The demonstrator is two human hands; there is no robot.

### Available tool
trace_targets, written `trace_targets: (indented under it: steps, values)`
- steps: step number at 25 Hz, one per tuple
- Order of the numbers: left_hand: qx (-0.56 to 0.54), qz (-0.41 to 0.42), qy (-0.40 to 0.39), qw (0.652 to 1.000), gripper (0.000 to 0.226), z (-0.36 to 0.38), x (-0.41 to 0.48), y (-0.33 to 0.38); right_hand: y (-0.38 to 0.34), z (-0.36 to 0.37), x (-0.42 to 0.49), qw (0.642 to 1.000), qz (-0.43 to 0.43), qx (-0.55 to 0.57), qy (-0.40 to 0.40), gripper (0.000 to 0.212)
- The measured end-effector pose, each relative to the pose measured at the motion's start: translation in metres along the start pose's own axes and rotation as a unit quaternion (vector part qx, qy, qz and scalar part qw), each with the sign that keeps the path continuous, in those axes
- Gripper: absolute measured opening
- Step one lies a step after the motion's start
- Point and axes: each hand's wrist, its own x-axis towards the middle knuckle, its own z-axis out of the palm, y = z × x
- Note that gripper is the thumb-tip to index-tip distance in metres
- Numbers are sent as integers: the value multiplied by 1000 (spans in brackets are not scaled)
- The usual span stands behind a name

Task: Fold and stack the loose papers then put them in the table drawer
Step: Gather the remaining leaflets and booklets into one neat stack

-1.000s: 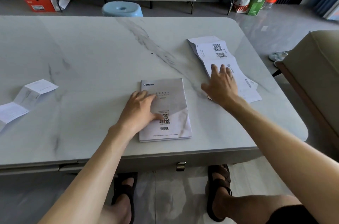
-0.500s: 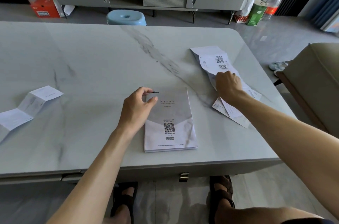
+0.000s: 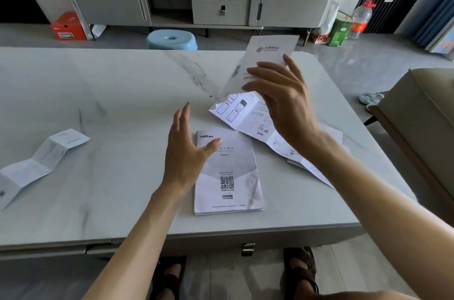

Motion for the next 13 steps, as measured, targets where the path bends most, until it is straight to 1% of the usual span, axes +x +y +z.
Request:
trace_targets:
  steps: [3, 4, 5, 6, 8, 9, 10, 11, 13]
  values:
    - [41, 1, -26, 999, 89, 4, -1, -5, -22, -2, -13, 995, 70, 66, 29, 19]
    - [43, -1, -24, 999, 87, 4, 0, -5, -24, -2, -13, 988, 110, 94, 51, 19]
    - [36, -7, -18, 999, 86, 4, 1, -4, -24, -2, -11, 974, 163, 137, 80, 20]
    - [22, -18, -11, 1000, 85, 4, 1, -2, -23, -2, -5, 949, 223, 194, 110, 22]
    - [-15, -48, -3, 999, 87, 5, 2, 1, -16, -3, 16, 873, 326, 317, 177, 25]
    - [-35, -63, -5, 997, 90, 6, 2, 2, -11, -5, 29, 835, 357, 363, 206, 24]
    - [-64, -79, -14, 995, 93, 6, 2, 2, -5, -8, 41, 809, 374, 392, 229, 23]
    - [-104, -94, -26, 990, 95, 6, 3, 3, -1, -12, 53, 796, 377, 406, 244, 22]
    - [-202, -126, -60, 969, 99, 6, 4, 8, 2, -18, 73, 793, 358, 426, 248, 24]
